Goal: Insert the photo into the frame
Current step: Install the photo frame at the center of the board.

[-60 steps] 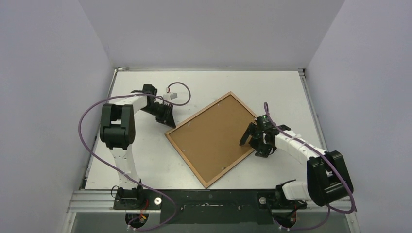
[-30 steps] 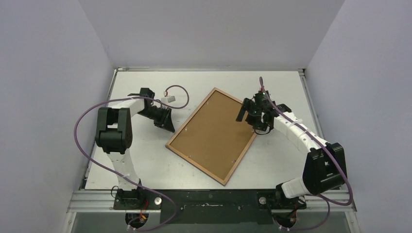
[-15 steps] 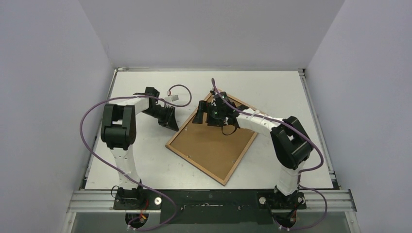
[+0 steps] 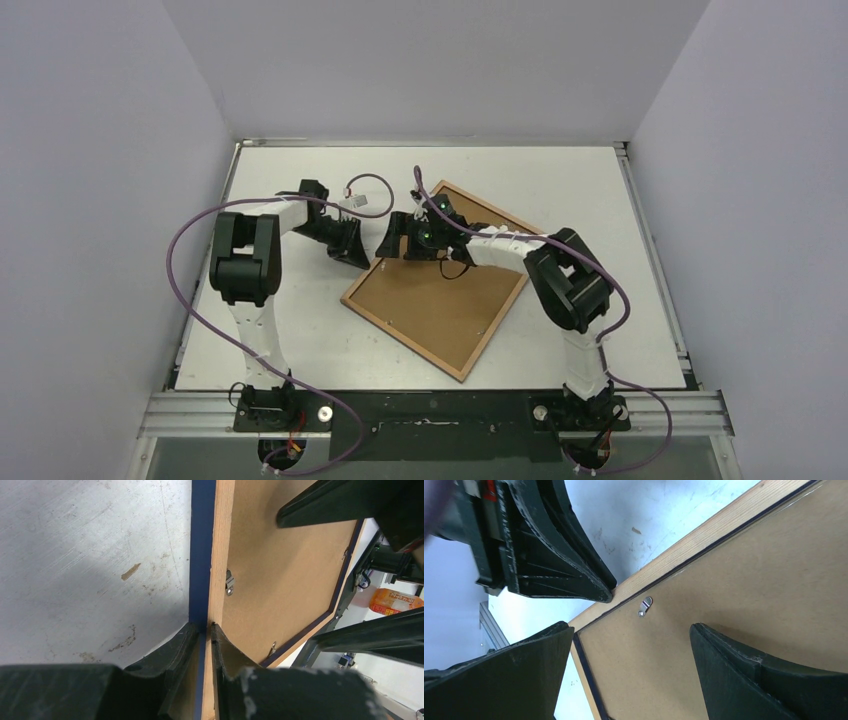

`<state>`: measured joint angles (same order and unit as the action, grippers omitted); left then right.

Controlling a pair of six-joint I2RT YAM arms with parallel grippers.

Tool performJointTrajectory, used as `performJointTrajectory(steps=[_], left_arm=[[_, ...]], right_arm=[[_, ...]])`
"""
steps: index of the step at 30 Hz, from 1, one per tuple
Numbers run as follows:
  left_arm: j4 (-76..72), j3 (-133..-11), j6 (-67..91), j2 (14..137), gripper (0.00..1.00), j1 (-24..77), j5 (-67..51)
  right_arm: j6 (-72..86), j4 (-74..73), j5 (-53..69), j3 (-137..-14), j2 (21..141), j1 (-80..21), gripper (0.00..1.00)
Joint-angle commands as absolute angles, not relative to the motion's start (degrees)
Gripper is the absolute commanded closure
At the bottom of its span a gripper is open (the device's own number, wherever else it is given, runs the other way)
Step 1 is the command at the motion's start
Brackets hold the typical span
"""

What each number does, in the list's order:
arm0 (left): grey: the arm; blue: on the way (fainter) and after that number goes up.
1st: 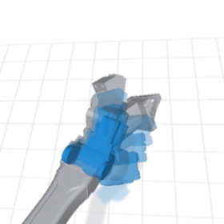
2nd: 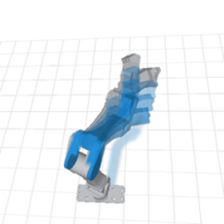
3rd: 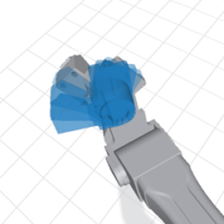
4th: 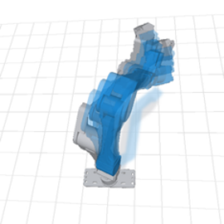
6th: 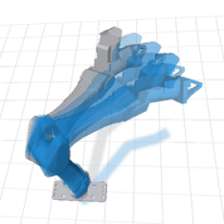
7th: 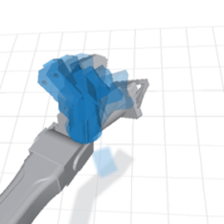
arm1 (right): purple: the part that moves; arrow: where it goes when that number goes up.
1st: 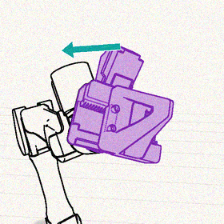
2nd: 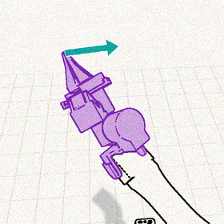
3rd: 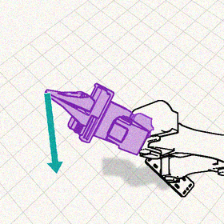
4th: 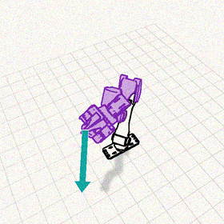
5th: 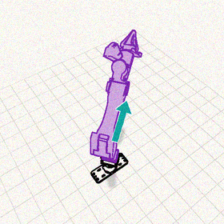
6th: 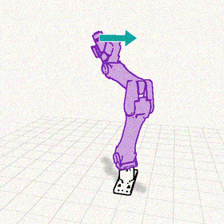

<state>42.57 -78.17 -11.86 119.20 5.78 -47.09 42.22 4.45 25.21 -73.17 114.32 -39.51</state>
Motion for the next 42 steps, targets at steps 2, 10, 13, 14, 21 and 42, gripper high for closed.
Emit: performJointTrajectory(steps=[2, 10, 13, 14, 21, 42], left_arm=[[40.17, -79.16, -11.61, 120.61, 0.86, 5.92, -47.77], [39.9, -78.91, -10.92, 120.69, 0.87, 5.98, -46.75], [40.83, -79.46, -10.82, 121.58, 0.88, 5.98, -46.39], [40.94, -79.45, -10.81, 121.7, 0.88, 5.98, -46.18], [40.71, -78.93, -10.8, 121.51, 0.88, 6.06, -45.86], [40.86, -77.87, -11.67, 121.43, 0.92, 6.07, -45.6]], right_arm=[[41.22, 9.84, 27.03, -76.58, 116.12, -40.82, 0.1], [41.59, 9.07, 27.86, -80.39, 120.0, -42.16, 0.1], [42.13, 9.27, 27.68, -80.6, 120.78, -42.56, 0.1], [42.18, 9.23, 27.67, -80.6, 120.96, -42.69, 0.1], [42.66, 9.15, 27.59, -79.6, 121.42, -43.04, 0.1], [45.98, 13.99, 28.37, -76.63, 120.75, -44.74, 0.1]])
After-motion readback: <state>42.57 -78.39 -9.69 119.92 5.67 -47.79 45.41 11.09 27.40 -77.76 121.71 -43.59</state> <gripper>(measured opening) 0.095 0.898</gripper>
